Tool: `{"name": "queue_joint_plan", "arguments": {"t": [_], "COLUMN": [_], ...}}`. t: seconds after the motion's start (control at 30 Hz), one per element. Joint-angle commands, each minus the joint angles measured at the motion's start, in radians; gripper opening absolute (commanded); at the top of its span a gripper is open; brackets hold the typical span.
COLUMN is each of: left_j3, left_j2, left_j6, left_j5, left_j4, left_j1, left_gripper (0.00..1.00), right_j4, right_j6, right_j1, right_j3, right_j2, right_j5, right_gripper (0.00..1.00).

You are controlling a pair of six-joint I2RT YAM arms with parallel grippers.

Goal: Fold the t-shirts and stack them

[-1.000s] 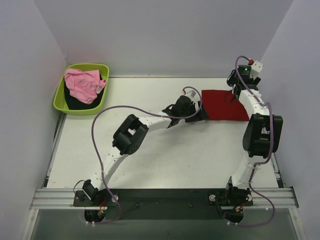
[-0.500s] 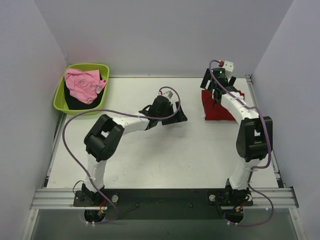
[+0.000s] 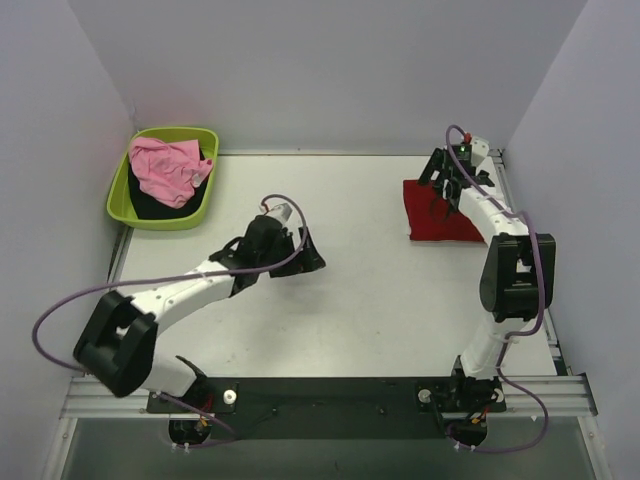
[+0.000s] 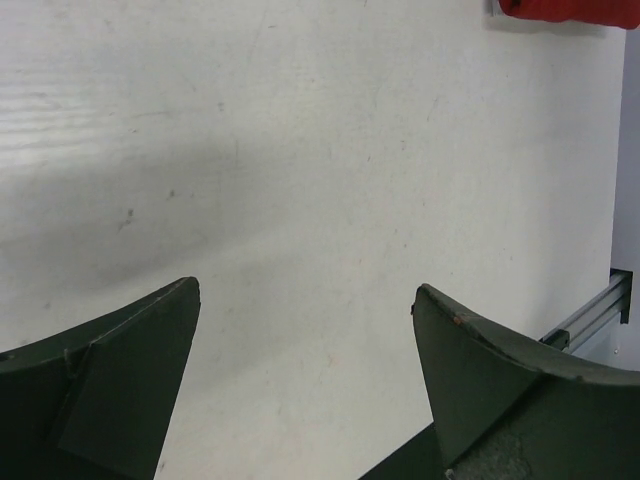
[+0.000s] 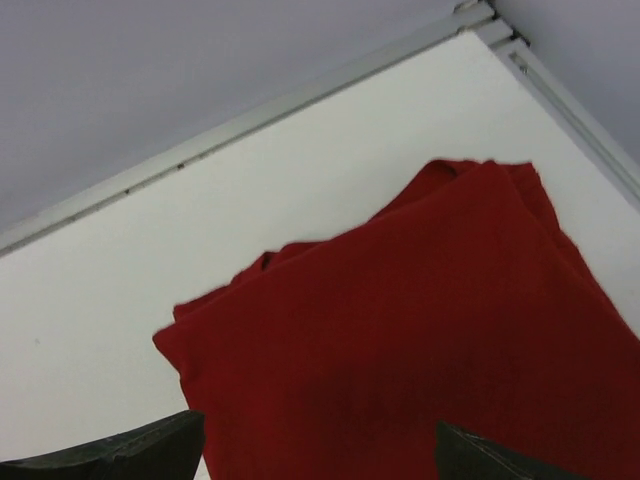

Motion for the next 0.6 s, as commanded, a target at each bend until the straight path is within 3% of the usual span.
{"name": "queue_joint_plan", "arguments": {"t": [0.0, 0.23, 0.57], "left_j3": [-0.107, -0.154, -0.14], "left_j2": [-0.286, -0.552, -0.806], "left_j6": [0.023, 0.088, 0.105], "left_j5": [-0.128, -0.274, -0.447], "left_j4": [-0.107, -0.343, -0.537], "left_j1": [0.004, 0.018, 0.018], "left_gripper": [0.97, 0.97, 0.97], "right_j4": [-0.015, 0.016, -0.122], "right_j6": [0.038, 0.075, 0.061], "right_j1": [0.033, 0.18, 0.528], "right_j3": [-0.105, -0.384, -0.622], "right_j2": [-0.091, -0.366, -0.779], "right_j5": [-0.073, -0.048, 0.219], "right_gripper": [1.0, 1.0, 1.0]}}
